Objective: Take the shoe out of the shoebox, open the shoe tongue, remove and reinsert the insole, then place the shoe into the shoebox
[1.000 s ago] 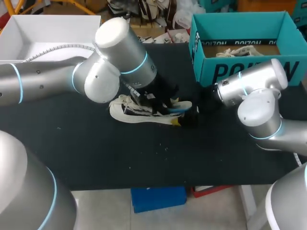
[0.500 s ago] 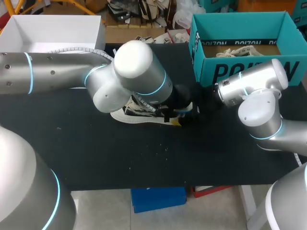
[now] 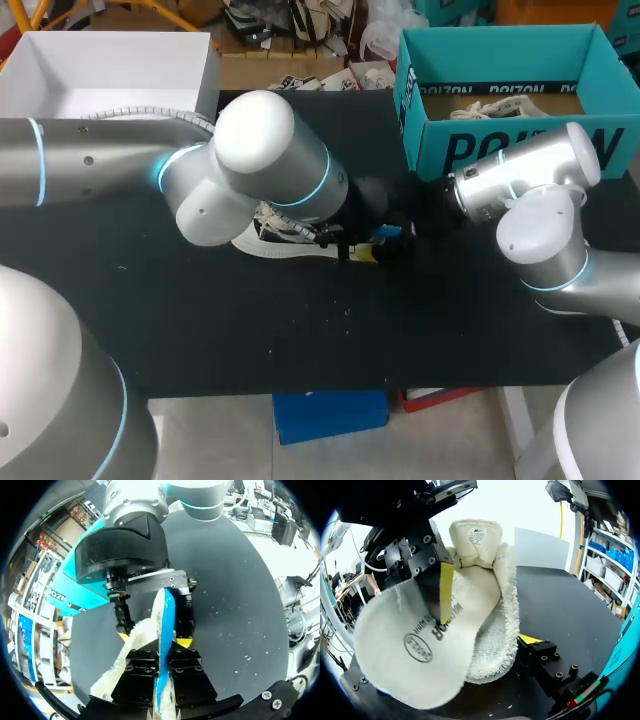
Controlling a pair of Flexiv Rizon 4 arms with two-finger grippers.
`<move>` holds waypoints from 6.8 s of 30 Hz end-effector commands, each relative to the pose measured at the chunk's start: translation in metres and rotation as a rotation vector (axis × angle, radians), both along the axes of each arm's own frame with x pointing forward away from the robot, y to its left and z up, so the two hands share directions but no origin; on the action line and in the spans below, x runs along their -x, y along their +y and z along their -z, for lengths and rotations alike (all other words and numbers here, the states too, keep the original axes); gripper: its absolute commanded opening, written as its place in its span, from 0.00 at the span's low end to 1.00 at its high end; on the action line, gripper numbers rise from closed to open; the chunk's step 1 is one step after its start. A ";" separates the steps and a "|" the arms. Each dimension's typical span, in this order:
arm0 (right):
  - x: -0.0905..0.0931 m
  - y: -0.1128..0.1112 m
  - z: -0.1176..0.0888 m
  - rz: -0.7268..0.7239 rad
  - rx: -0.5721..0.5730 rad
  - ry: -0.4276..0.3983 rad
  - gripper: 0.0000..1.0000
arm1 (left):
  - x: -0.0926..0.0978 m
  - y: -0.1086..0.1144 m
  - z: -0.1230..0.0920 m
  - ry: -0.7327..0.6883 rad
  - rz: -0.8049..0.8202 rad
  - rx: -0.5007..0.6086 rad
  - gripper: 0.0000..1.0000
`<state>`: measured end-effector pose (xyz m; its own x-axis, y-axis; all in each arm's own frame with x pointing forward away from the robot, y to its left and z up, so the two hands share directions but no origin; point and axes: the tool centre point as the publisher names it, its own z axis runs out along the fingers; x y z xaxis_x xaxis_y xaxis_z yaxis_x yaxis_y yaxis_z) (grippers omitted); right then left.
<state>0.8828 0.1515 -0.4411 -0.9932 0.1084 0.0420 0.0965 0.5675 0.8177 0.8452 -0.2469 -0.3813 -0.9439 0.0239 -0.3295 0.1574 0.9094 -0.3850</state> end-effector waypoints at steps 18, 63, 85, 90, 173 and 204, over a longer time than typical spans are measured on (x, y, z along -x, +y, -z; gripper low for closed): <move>0.000 0.001 0.004 0.001 0.003 0.002 0.00 | 0.046 -0.011 -0.161 0.448 0.291 0.603 0.00; 0.000 0.001 0.004 0.001 0.003 0.002 0.00 | 0.100 0.024 -0.315 0.589 0.157 1.154 0.00; 0.000 0.001 0.004 0.001 0.003 0.002 0.00 | 0.132 0.020 -0.378 0.634 0.194 1.242 0.00; 0.000 0.001 0.004 0.001 0.003 0.002 0.09 | 0.134 0.019 -0.374 0.631 0.191 1.226 0.00; -0.008 0.016 -0.044 -0.052 0.220 -0.094 1.00 | 0.134 0.019 -0.374 0.631 0.191 1.226 0.00; 0.002 0.010 -0.011 -0.033 0.036 -0.074 1.00 | 0.134 0.019 -0.374 0.631 0.191 1.226 0.00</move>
<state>0.8806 0.1606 -0.4260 -0.9966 0.0749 -0.0354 0.0171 0.6038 0.7969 0.7123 -0.2265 -0.0062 -0.9532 0.1815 0.2419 -0.2581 -0.0716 -0.9634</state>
